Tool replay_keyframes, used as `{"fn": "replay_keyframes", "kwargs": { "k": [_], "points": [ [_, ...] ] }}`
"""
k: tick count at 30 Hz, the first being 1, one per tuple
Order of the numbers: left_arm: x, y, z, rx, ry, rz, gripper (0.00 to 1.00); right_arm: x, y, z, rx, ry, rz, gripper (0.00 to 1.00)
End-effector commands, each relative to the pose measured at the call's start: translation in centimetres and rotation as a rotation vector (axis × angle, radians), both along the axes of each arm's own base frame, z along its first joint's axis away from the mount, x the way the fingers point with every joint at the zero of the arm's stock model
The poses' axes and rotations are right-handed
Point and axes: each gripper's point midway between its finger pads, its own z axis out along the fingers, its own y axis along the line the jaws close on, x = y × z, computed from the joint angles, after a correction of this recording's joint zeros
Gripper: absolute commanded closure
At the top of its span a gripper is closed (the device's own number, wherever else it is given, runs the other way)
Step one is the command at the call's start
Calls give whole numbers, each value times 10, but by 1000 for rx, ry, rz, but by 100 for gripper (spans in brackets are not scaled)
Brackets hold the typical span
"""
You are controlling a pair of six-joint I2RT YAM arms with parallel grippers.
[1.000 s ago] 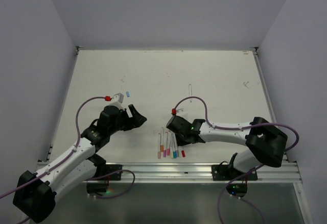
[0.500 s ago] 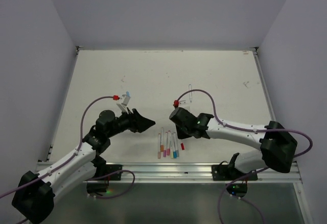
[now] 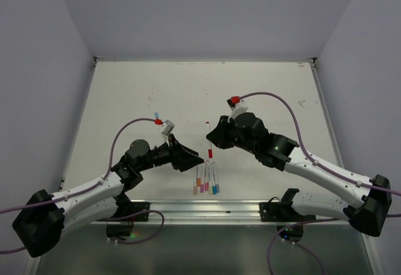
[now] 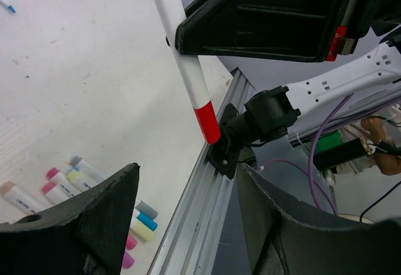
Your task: Open the pen caps
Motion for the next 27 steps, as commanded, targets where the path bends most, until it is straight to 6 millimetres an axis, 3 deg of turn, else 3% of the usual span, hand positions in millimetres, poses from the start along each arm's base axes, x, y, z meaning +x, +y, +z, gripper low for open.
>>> {"fn": "replay_keyframes", "kwargs": {
  "k": [1, 8, 12, 18, 27],
  "points": [
    [2, -9, 37, -104, -107, -12, 34, 2, 14, 29, 121, -57, 31, 100],
    [10, -15, 42, -113, -92, 20, 34, -3, 18, 34, 202, -65, 49, 100],
    [14, -18, 44, -130, -71, 40, 43, -3, 16, 34, 220, -81, 42, 100],
    [15, -29, 37, -124, -31, 30, 49, -2, 16, 26, 235, -76, 27, 100],
    [14, -37, 38, -125, -32, 32, 55, 1, 11, 31, 284, -102, -7, 100]
  ]
}}
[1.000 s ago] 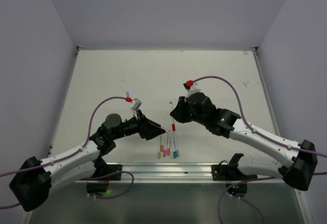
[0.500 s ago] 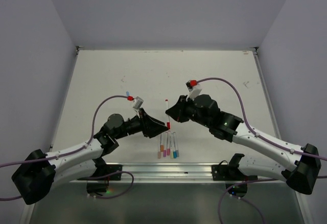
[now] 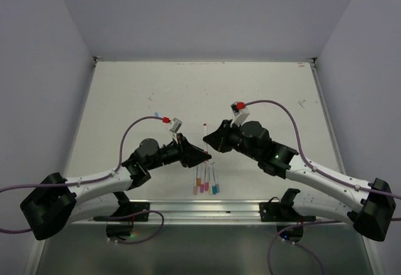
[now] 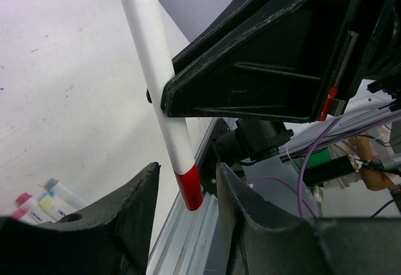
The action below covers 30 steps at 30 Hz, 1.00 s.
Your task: Open the pen caps
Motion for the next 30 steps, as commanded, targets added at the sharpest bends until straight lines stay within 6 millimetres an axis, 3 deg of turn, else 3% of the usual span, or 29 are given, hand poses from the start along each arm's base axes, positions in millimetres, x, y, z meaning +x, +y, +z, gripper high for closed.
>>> {"fn": "replay_keyframes", "kwargs": {
  "k": [1, 10, 14, 15, 16, 19, 21, 25, 30],
  "points": [
    [8, -6, 33, -79, -71, 22, 57, 7, -3, 29, 91, -63, -45, 100],
    [4, -12, 30, -73, -63, 7, 70, 9, -7, 28, 139, -68, -78, 100],
    [4, -12, 32, -75, -66, 11, 84, 9, -8, 26, 137, -65, -83, 100],
    [4, -12, 33, -76, -67, 11, 95, 9, -8, 26, 136, -66, -84, 100],
    [5, -12, 34, -79, -69, 13, 100, 8, -8, 26, 136, -67, -79, 100],
    [3, -11, 34, -75, -67, 11, 100, 5, -7, 26, 138, -64, -61, 100],
    [3, -9, 33, -65, -75, 17, 100, 4, -3, 21, 117, -52, -39, 83],
    [4, -6, 30, -35, -94, 25, 100, 1, 2, 20, 104, -50, -5, 61],
    [3, -8, 28, -25, -89, 9, 100, -1, 8, 20, 117, -46, 21, 60]
  ]
}}
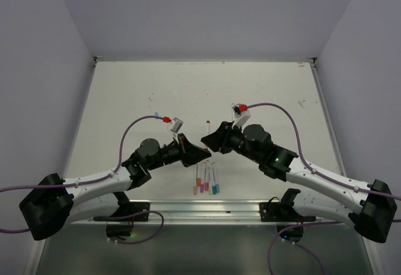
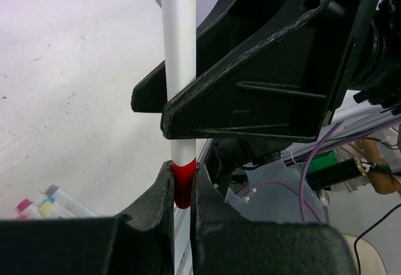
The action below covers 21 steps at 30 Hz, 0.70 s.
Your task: Open the pen caps
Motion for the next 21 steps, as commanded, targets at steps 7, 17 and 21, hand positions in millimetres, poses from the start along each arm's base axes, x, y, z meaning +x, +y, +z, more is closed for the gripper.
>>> {"fn": "replay_keyframes", "kwargs": {
  "k": [7, 17, 21],
  "points": [
    [-2, -10, 21, -29, -65, -44, 100, 5, 23, 21, 80, -27, 51, 70],
    [-7, -2, 5, -7, -47, -43, 100, 19, 5, 19, 33, -49, -61, 100],
    [-3, 2, -10, 50, -20, -4, 100, 36, -21, 22, 3, -76, -211, 100]
  ]
}}
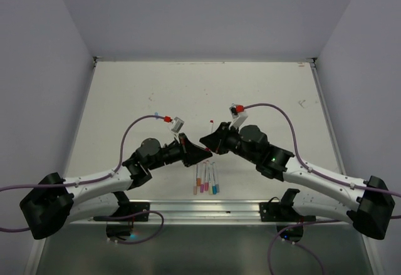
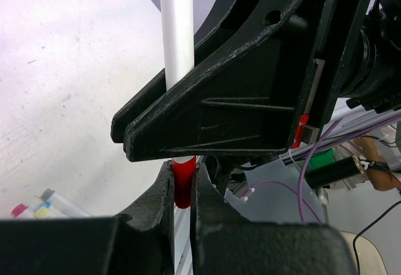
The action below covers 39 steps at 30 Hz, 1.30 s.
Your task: Open the pen caps
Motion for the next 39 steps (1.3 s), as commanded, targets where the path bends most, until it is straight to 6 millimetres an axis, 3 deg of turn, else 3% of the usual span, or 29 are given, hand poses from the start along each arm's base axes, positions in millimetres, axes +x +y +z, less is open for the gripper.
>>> {"fn": "replay_keyframes", "kwargs": {
  "k": [1, 2, 6, 13, 19, 21, 22, 23, 24, 26, 27, 31, 33, 34, 35, 37, 38, 39],
  "points": [
    [-1, 7, -13, 58, -20, 21, 100, 39, -39, 35, 14, -91, -252, 100],
    [0, 10, -26, 113, 15, 40, 100, 42, -44, 37, 14, -95, -277, 100],
    [11, 21, -36, 177, 31, 133, 100, 57, -63, 48, -33, -124, -358, 100],
    [13, 27, -27, 183, 2, 159, 100, 91, -95, 51, -50, -103, -433, 100],
    [15, 34, -30, 194, 12, 197, 100, 108, -101, 44, -86, -84, -428, 100],
    [27, 44, -32, 223, 38, 289, 100, 113, -107, 37, -156, -66, -442, 100],
    [35, 52, -36, 248, 67, 359, 100, 118, -114, 24, -257, -34, -449, 100],
    [37, 64, -55, 344, 113, 406, 100, 120, -118, 18, -305, -16, -451, 100],
    [53, 73, -45, 368, 109, 506, 100, 122, -122, 10, -358, 4, -451, 100],
    [57, 91, -65, 509, 170, 583, 100, 129, -136, -14, -487, 87, -456, 100],
    [67, 91, -50, 509, 153, 622, 100, 131, -140, -20, -517, 111, -456, 100],
    [92, 98, -48, 585, 151, 644, 100, 148, -161, -46, -589, 200, -463, 100],
    [104, 95, -43, 549, 171, 608, 100, 154, -164, -67, -625, 261, -440, 100],
    [121, 111, -47, 554, 191, 657, 100, 159, -171, -69, -654, 277, -450, 100],
    [130, 116, -47, 551, 192, 674, 100, 164, -177, -85, -707, 312, -458, 100],
    [150, 130, -44, 572, 191, 721, 100, 172, -181, -90, -752, 313, -447, 100],
    [155, 135, -58, 625, 217, 734, 100, 175, -181, -95, -770, 319, -440, 100],
    [164, 138, -55, 640, 214, 756, 100, 179, -184, -108, -798, 344, -441, 100]
  ]
}}
